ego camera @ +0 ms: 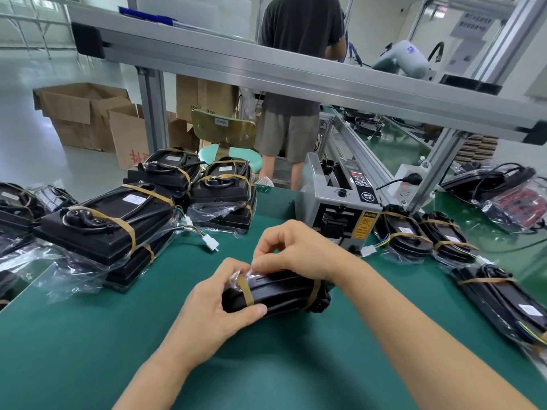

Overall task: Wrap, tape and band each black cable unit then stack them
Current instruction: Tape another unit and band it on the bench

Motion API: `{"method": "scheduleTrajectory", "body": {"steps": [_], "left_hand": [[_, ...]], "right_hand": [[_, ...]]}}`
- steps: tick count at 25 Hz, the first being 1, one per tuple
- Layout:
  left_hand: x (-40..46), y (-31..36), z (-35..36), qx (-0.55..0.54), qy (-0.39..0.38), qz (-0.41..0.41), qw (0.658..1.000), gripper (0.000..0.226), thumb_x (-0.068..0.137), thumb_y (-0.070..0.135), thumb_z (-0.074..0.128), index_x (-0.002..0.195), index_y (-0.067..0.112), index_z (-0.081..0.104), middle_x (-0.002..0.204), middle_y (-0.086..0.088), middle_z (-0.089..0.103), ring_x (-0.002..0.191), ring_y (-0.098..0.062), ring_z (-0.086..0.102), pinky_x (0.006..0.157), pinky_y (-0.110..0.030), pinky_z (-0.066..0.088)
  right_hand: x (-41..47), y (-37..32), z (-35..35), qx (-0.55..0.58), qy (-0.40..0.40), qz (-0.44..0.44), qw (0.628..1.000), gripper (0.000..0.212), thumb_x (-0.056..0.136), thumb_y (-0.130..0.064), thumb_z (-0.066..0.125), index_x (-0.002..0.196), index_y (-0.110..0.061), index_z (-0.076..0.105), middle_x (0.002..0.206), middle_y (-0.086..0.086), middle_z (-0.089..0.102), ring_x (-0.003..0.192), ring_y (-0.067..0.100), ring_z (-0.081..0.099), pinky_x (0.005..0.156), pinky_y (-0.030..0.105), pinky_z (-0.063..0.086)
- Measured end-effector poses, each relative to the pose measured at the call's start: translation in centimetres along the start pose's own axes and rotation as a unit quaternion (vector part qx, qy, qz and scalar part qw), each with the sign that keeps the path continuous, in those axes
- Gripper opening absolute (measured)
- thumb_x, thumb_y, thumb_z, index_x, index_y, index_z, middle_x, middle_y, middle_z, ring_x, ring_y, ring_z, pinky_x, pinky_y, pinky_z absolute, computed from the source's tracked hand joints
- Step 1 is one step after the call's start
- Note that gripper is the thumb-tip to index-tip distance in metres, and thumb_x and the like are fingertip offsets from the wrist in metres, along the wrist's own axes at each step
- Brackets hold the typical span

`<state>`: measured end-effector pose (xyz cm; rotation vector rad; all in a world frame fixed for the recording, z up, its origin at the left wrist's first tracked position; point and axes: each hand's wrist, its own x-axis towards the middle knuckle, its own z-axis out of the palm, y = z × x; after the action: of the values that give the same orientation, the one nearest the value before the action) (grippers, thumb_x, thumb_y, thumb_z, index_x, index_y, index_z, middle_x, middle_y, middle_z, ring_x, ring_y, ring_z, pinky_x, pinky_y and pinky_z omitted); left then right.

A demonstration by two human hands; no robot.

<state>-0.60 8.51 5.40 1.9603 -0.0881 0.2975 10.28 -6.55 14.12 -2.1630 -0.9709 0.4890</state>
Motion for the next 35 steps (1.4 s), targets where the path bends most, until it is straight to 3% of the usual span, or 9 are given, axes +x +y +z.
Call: {"method": "scheduleTrajectory", "body": {"steps": [4, 7, 12, 15, 18, 22, 24, 29, 35], "left_hand": [[-0.5, -0.1, 0.5, 0.037, 0.017, 0.013, 0.999, 0.062, 0.062, 0.045, 0.073, 0.116, 0.050, 0.042, 0.101, 0.024, 0.065, 0.094, -0.003, 0.058, 0.083, -0.022, 0.043], [-0.8, -0.4, 0.8, 0.045, 0.006, 0.052, 0.998, 0.078, 0.065, 0.041, 0.074, 0.130, 0.060, 0.037, 0.120, 0.032, 0.058, 0.112, 0.001, 0.055, 0.095, -0.016, 0.038], [-0.6, -0.8, 1.0, 0.008, 0.027, 0.123, 0.992, 0.071, 0.063, 0.028, 0.079, 0.125, 0.050, 0.054, 0.115, 0.018, 0.065, 0.109, -0.002, 0.059, 0.094, -0.007, 0.037], [-0.8, -0.8, 1.1, 0.030, 0.055, 0.135, 0.989, 0.064, 0.058, 0.032, 0.081, 0.116, 0.050, 0.060, 0.108, 0.019, 0.068, 0.098, -0.003, 0.063, 0.090, -0.006, 0.040], [-1.2, -1.1, 1.3, 0.055, 0.133, 0.136, 0.980, 0.055, 0.057, 0.045, 0.078, 0.111, 0.043, 0.066, 0.103, 0.021, 0.068, 0.091, -0.002, 0.064, 0.091, -0.008, 0.042], [-1.2, -1.1, 1.6, 0.089, 0.229, 0.116, 0.962, 0.052, 0.061, 0.050, 0.067, 0.109, 0.033, 0.067, 0.100, 0.023, 0.065, 0.084, -0.002, 0.059, 0.091, -0.012, 0.042], [-1.3, -0.9, 1.8, 0.091, 0.234, 0.106, 0.962, 0.051, 0.061, 0.051, 0.066, 0.109, 0.034, 0.066, 0.099, 0.021, 0.065, 0.083, -0.001, 0.057, 0.091, -0.005, 0.038], [-1.4, -1.2, 1.8, 0.092, 0.230, 0.095, 0.964, 0.050, 0.062, 0.052, 0.067, 0.110, 0.039, 0.064, 0.099, 0.015, 0.066, 0.085, -0.006, 0.060, 0.091, -0.007, 0.040], [-1.5, -0.9, 1.9, 0.085, 0.226, 0.086, 0.967, 0.052, 0.061, 0.052, 0.067, 0.110, 0.036, 0.065, 0.102, 0.015, 0.066, 0.084, -0.014, 0.062, 0.088, -0.014, 0.044]], "right_hand": [[0.9, -0.6, -0.3, 0.079, -0.069, 0.120, 0.987, 0.017, 0.077, -0.008, 0.074, 0.064, -0.018, 0.069, 0.059, -0.011, 0.065, 0.057, -0.002, 0.058, 0.065, 0.015, 0.044], [1.1, -0.4, -0.7, 0.079, -0.080, 0.157, 0.981, 0.017, 0.075, -0.004, 0.073, 0.066, -0.019, 0.069, 0.063, -0.008, 0.066, 0.068, 0.007, 0.059, 0.075, 0.021, 0.046], [1.1, 0.2, -1.0, 0.163, -0.111, 0.173, 0.965, 0.017, 0.079, 0.000, 0.071, 0.076, -0.017, 0.070, 0.070, -0.005, 0.069, 0.067, 0.007, 0.064, 0.068, 0.016, 0.052], [1.3, 1.1, -1.6, 0.188, -0.001, 0.207, 0.960, 0.012, 0.086, -0.007, 0.067, 0.080, -0.017, 0.068, 0.063, -0.009, 0.067, 0.063, 0.004, 0.064, 0.063, 0.017, 0.050], [0.0, 4.1, -2.6, 0.113, 0.225, 0.190, 0.949, 0.010, 0.086, -0.017, 0.065, 0.078, -0.014, 0.070, 0.070, -0.011, 0.065, 0.061, 0.004, 0.060, 0.064, 0.021, 0.048], [-2.5, 9.0, -3.9, 0.183, 0.466, 0.256, 0.827, 0.022, 0.088, -0.020, 0.064, 0.066, -0.019, 0.066, 0.064, -0.004, 0.060, 0.065, 0.016, 0.051, 0.066, 0.028, 0.041], [-2.1, 10.3, -4.0, 0.245, 0.492, 0.288, 0.784, 0.018, 0.089, -0.019, 0.064, 0.071, -0.019, 0.067, 0.063, 0.000, 0.057, 0.061, 0.017, 0.047, 0.060, 0.029, 0.038], [0.5, 11.2, -3.8, 0.301, 0.510, 0.302, 0.747, 0.011, 0.087, -0.020, 0.068, 0.076, -0.018, 0.065, 0.077, 0.005, 0.057, 0.057, 0.015, 0.040, 0.069, 0.033, 0.039], [2.2, 11.6, -4.1, 0.362, 0.548, 0.327, 0.680, 0.021, 0.076, -0.017, 0.077, 0.067, -0.015, 0.058, 0.065, 0.003, 0.050, 0.050, 0.016, 0.036, 0.051, 0.023, 0.033]]}}
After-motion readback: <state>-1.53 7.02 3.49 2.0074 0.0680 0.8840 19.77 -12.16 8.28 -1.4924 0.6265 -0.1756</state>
